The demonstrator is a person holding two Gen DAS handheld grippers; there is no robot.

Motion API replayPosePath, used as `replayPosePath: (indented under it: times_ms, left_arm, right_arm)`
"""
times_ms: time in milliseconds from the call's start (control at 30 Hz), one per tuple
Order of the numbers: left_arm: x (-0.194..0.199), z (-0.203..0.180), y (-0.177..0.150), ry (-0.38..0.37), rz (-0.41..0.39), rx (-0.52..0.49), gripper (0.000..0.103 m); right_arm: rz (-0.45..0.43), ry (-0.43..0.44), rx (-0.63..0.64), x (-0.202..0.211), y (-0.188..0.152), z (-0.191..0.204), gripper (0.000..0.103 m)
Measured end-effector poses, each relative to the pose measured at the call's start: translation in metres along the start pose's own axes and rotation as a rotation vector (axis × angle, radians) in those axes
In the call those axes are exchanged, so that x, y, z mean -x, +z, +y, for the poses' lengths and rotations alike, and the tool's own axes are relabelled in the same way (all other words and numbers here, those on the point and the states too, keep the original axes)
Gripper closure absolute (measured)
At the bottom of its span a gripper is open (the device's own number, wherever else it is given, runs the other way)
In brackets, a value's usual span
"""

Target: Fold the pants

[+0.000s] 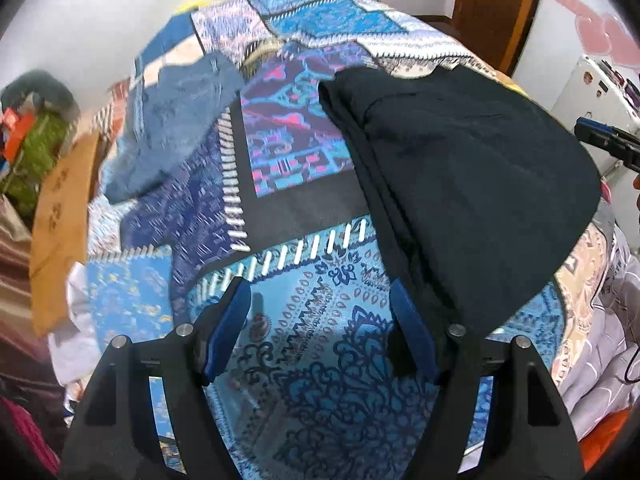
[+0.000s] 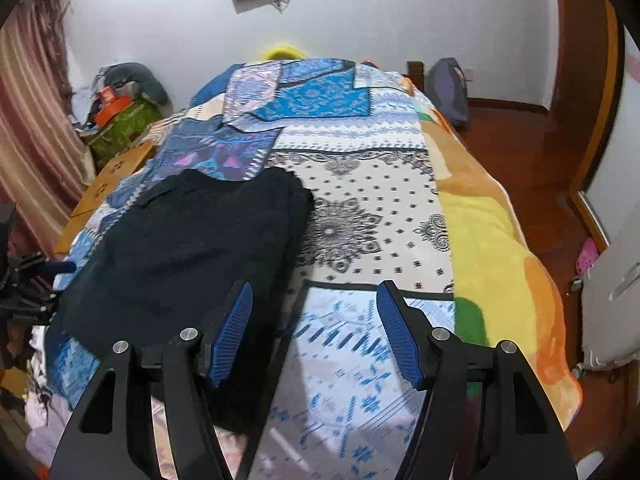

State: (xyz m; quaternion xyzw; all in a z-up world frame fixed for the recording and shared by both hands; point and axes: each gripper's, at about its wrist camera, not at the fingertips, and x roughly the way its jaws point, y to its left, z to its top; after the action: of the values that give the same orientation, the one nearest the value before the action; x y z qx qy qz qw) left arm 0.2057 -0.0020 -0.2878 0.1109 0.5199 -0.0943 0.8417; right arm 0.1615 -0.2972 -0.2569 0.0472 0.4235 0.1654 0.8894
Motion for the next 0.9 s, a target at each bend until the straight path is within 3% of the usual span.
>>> replayPosePath:
  times_ms: [200,333,400,467,500,567,733,900]
  left_arm:
    - [0.032,0.002,0.039,-0.02,-0.119,0.033,0.031]
    - [0.026,-0.013,0.073,-0.131,-0.162,0.02,0.035]
    - [0.012,-0.026,0.084,-0.182,-0.136,-0.002,0.063]
    - [-0.007,-0.04,0.093,-0.232,-0.099,-0.022,0.075]
    - [-0.017,-0.046,0.096,-0.248,-0.088,-0.032,0.076]
    - [-0.034,-0.056,0.097,-0.229,-0.078,-0.063,0.076]
    - [-0.046,-0.059,0.088,-0.191,-0.098,-0.119,0.083]
    - [-0.029,-0.046,0.068,-0.123,-0.12,-0.143,0.082]
  right_arm:
    - [-0.031,0.054,0.041,0.005,0.006,0.02,0.042]
    - [-0.058,0.099,0.075,-0.002,0.019,0.035,0.042]
    - [-0.067,0.128,0.102,-0.01,0.027,0.045,0.042]
    - [-0.058,0.164,0.139,-0.02,0.032,0.057,0.043]
    - [-0.045,0.183,0.154,-0.026,0.034,0.061,0.048]
    - [0.004,0.222,0.189,-0.041,0.036,0.07,0.052]
    - [0.155,0.214,0.259,-0.081,0.021,0.073,0.059]
    - [0.143,0.196,0.243,-0.059,0.009,0.054,0.06]
